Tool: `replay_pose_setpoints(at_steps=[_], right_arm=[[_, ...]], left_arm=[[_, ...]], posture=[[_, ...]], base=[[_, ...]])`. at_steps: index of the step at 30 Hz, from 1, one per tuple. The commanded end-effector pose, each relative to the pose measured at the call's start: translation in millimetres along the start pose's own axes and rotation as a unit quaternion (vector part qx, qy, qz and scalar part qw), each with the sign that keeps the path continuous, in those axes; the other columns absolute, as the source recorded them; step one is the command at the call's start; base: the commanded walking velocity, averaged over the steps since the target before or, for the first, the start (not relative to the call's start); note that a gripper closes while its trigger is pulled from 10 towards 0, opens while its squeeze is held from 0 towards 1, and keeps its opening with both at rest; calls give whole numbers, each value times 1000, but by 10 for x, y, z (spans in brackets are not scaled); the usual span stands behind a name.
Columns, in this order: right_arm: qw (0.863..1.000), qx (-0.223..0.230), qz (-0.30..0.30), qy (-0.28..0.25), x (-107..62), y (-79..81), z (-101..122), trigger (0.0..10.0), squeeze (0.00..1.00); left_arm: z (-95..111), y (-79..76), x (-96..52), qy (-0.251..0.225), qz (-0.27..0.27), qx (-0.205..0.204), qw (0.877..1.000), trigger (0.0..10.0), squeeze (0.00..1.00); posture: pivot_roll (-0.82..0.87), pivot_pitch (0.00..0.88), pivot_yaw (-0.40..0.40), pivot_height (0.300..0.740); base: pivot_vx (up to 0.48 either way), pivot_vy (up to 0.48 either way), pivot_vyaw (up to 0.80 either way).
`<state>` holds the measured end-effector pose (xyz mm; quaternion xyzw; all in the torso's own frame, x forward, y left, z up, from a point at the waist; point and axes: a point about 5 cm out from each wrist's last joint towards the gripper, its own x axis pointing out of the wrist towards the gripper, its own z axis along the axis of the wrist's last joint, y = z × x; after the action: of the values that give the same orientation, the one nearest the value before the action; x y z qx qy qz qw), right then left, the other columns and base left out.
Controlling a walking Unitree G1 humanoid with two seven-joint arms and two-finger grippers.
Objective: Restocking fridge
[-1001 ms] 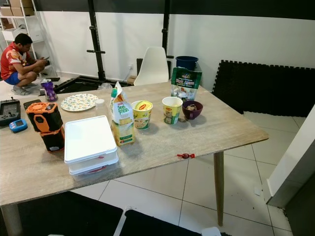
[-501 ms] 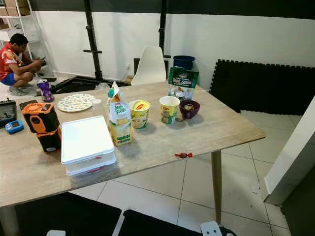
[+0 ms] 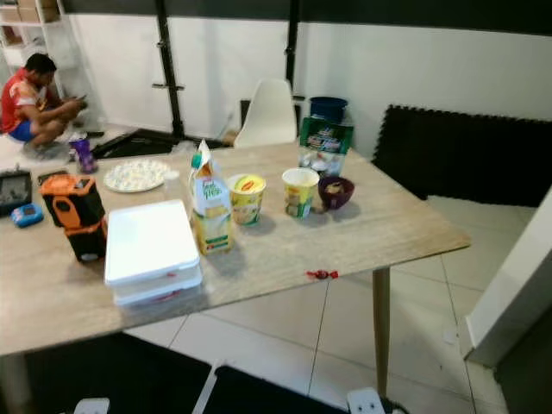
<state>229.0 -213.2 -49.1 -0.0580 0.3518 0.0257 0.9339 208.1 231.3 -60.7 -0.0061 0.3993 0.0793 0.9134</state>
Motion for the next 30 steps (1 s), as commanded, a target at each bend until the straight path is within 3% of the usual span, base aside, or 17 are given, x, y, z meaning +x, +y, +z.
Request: replay_pose_setpoints(at_steps=[1, 22, 30], right_arm=[[1000, 4, -5, 0, -12, -38, -17, 10000, 0], [1000, -1, -3, -4, -5, -49, 17, 10000, 0], [1000, -6, -3, -7, -3, -59, 39, 10000, 0]], left_arm=[[-46, -52, -4, 5, 1, -13, 1000, 10000, 0], [-11, -58, -4, -11, 6, -19, 1000, 10000, 0], [-8, -82, -3, -14, 2, -24, 1000, 10000, 0]], posture=[[-62, 115, 4, 734], [-67, 109, -1, 734], [-72, 100, -5, 734]], base=[[0, 0, 0], [0, 0, 0], [0, -457, 0]])
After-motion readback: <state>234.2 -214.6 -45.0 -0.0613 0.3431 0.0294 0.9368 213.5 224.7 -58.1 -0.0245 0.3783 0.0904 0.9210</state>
